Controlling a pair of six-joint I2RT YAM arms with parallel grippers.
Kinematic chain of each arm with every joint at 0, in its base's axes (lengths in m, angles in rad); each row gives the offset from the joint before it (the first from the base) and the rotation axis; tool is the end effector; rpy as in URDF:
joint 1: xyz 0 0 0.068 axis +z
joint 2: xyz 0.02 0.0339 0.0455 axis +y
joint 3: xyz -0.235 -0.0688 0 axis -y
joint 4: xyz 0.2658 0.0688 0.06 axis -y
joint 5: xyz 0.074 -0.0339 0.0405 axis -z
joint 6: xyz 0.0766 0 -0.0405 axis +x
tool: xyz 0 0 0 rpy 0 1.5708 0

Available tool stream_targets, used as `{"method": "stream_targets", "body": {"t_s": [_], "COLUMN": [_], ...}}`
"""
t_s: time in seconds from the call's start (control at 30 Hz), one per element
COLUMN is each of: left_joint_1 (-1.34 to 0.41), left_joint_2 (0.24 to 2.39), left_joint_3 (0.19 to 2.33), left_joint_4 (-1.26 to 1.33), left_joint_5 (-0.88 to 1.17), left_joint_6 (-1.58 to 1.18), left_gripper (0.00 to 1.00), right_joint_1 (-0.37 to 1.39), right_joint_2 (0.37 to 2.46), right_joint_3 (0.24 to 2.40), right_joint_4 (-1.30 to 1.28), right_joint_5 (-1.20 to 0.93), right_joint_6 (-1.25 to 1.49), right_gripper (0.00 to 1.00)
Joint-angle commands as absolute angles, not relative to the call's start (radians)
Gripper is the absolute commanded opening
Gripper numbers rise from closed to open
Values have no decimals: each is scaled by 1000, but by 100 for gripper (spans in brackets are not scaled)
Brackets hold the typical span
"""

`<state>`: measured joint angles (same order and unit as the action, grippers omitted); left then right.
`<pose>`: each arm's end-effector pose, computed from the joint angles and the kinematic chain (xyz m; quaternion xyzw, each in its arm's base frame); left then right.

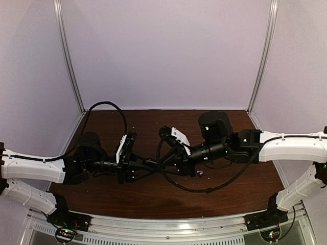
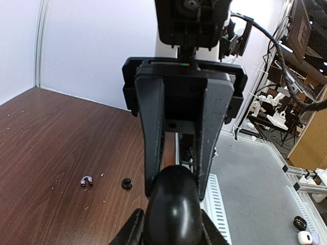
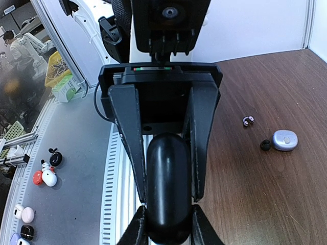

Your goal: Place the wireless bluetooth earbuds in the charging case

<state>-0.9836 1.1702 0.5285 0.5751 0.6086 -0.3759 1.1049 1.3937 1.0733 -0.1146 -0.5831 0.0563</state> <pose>0.1374 -0.2855 0.2098 0.4038 0.6035 -0.5799 0.3694 0.1307 0.3539 0.2599 -0.5381 0.6216 0.4852 0.2978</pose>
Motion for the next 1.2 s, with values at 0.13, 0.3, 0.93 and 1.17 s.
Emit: {"method": "stream_targets", "body": {"t_s": [0.13, 0.3, 0.93, 1.17], "left_joint_1": [-988, -989, -991, -1007], "left_joint_2": [1179, 1183, 1154, 1161], "left_joint_3": [543, 534, 528, 537], "left_joint_4": [673, 689, 672, 648], "left_joint_5": [590, 597, 627, 632], "left_joint_6": [-394, -397, -353, -325], "left_gripper": [24, 15, 0, 0], "right_joint_1": [1111, 1111, 1100, 1068], "right_joint_2": [1367, 1363, 1376, 1362], "right_joint_3": [1093, 1089, 1117, 1120], "right_joint_4": [-76, -67, -90, -83], "right_joint_5": [-570, -568, -507, -464], "right_joint_6": [69, 73, 86, 120], "right_gripper": [1, 1, 51, 47]}}
